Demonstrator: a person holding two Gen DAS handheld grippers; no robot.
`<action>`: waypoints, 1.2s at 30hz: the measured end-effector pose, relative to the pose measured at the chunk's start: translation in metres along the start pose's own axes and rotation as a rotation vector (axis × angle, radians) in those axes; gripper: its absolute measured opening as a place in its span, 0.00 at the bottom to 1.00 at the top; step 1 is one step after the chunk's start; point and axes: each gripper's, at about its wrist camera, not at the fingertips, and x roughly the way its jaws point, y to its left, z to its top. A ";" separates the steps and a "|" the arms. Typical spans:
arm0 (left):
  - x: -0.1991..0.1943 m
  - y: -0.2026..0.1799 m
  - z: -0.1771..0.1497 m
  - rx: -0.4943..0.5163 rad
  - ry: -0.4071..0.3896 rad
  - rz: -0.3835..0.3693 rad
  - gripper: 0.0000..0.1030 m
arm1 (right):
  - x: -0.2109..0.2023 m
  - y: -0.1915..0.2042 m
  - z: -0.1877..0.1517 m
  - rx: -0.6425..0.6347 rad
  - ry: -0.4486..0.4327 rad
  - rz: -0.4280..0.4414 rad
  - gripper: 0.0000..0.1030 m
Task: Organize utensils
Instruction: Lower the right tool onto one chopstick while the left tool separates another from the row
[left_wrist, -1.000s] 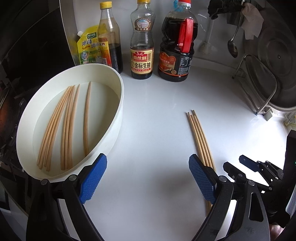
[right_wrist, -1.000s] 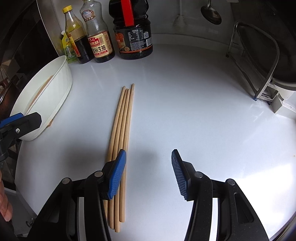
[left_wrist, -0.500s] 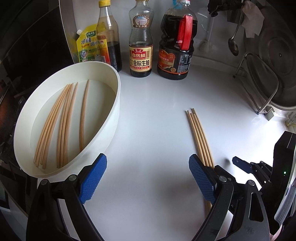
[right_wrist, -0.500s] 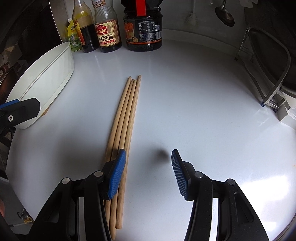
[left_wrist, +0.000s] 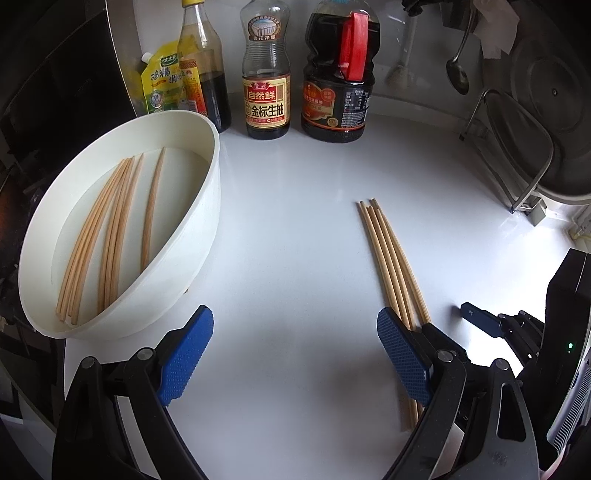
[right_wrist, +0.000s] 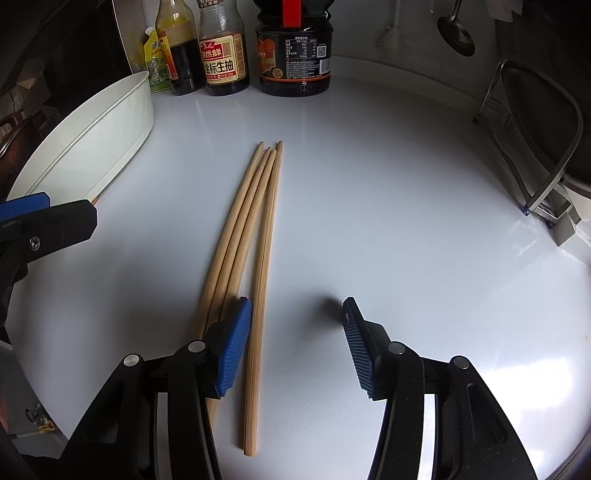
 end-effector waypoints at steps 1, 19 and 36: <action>0.001 -0.002 -0.001 0.003 0.003 -0.002 0.86 | 0.000 -0.003 -0.001 0.003 -0.004 -0.001 0.48; 0.047 -0.042 -0.021 0.029 0.081 -0.033 0.86 | -0.004 -0.051 -0.006 0.015 -0.046 0.025 0.48; 0.061 -0.039 -0.024 0.035 0.098 0.001 0.86 | 0.003 -0.050 0.000 -0.001 -0.059 0.000 0.48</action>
